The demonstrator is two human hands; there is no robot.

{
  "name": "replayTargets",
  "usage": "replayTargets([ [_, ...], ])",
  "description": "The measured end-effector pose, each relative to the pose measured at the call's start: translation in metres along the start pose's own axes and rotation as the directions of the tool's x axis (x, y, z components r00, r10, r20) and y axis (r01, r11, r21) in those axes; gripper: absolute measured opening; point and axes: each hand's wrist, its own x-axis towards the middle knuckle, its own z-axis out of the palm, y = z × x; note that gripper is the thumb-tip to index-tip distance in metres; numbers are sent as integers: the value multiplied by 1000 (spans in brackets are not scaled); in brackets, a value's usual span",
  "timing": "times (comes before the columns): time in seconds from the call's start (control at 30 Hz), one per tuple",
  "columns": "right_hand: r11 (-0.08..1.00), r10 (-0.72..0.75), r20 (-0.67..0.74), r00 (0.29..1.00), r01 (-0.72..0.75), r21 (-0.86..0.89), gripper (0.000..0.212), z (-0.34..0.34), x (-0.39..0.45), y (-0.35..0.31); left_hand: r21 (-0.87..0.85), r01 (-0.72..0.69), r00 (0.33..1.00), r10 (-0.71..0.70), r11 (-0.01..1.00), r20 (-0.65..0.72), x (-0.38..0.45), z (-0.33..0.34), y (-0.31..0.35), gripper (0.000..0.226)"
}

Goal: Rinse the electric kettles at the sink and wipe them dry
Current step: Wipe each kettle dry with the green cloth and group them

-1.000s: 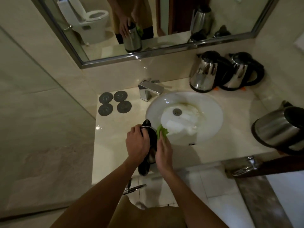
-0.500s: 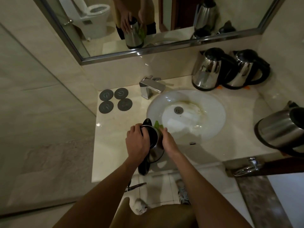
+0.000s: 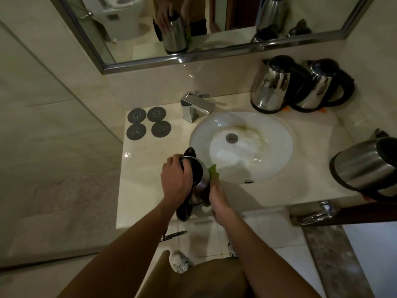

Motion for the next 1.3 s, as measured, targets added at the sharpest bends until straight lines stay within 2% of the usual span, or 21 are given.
replayTargets([
  [0.2,982,-114,-131,985,132,133,43,30,-40,-1,3,-3,1000,3,1000,-5,0,1,-1,32],
  [0.3,959,-282,-267,922,281,-43,55,57,-46,-5,6,-13,1000,13,1000,-3,1,2,-2,36],
  [0.37,944,-327,-325,887,295,-146,57,64,-48,-6,4,-13,1000,13,1000,-1,1,2,-2,37],
  [0.43,972,-231,-347,909,228,-49,57,61,-50,-7,-7,-10,1000,10,1000,1,0,2,-2,36],
  [0.5,988,-37,-297,954,80,132,59,51,-44,-1,-14,4,1000,-4,1000,2,-1,1,-1,35],
  [0.6,910,225,-154,962,-151,387,47,31,-32,13,-20,1,1000,-1,1000,11,-2,-1,-1,34],
  [0.7,846,287,-172,942,-165,508,39,33,-35,13,-25,-7,1000,7,1000,12,-2,-1,-1,37],
  [0.87,862,231,-312,922,-45,505,38,64,-51,5,-14,-2,1000,2,1000,8,-2,0,-1,34],
  [0.93,892,174,-340,924,-2,452,46,66,-52,5,-16,2,1000,-2,1000,4,-2,0,-1,32],
  [1.03,959,90,-338,937,11,285,61,61,-52,14,-20,-1,1000,1,1000,6,-3,-1,0,34],
  [1.13,952,160,-263,952,-78,297,47,47,-34,22,-22,6,1000,-6,1000,8,-4,-2,1,34],
  [1.2,966,157,-248,956,-96,240,44,42,-32,21,-26,-1,1000,1,1000,4,-4,-2,1,33],
  [1.3,998,-25,-279,960,40,46,59,52,-53,12,-27,3,1000,-3,1000,0,-3,-1,0,34],
])
